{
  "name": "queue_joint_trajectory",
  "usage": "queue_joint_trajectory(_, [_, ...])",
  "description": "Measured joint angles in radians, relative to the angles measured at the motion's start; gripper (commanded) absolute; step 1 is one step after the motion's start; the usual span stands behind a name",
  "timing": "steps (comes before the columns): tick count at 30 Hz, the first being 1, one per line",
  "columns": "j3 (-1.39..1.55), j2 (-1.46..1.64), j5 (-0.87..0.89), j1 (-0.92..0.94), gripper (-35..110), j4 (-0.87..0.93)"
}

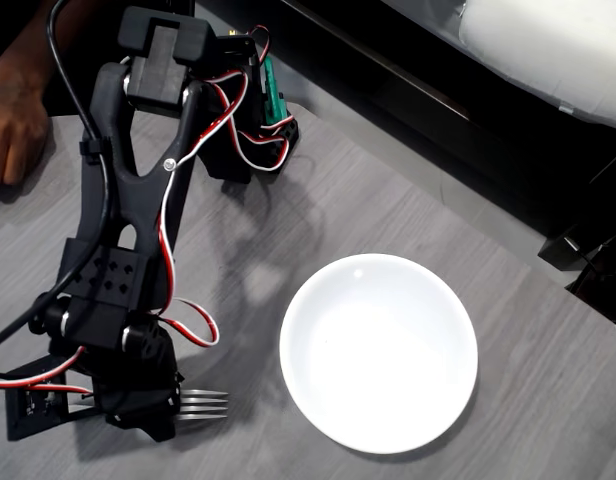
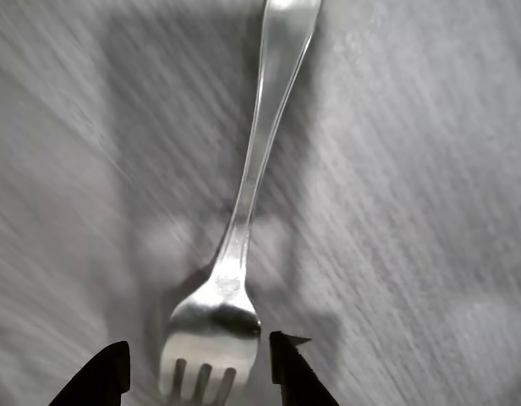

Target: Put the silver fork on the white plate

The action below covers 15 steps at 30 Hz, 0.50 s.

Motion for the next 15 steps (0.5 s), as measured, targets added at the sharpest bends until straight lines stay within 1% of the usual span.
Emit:
queue_joint_trajectory(4, [0.000,-0.021,0.000,-0.006,19,-0.012])
queue_joint_trajectory(5, [-0.002,-0.025,0.000,-0.005,17,-0.017])
queue_joint_trajectory(8, [-0.002,-0.026,0.000,0.000,2,-0.018])
queue_joint_trajectory(9, [-0.002,-0.026,0.000,0.000,0,-0.018])
queue_joint_trajectory(15, [-0.002,-0.026,-0.005,-0.014,0,-0.021])
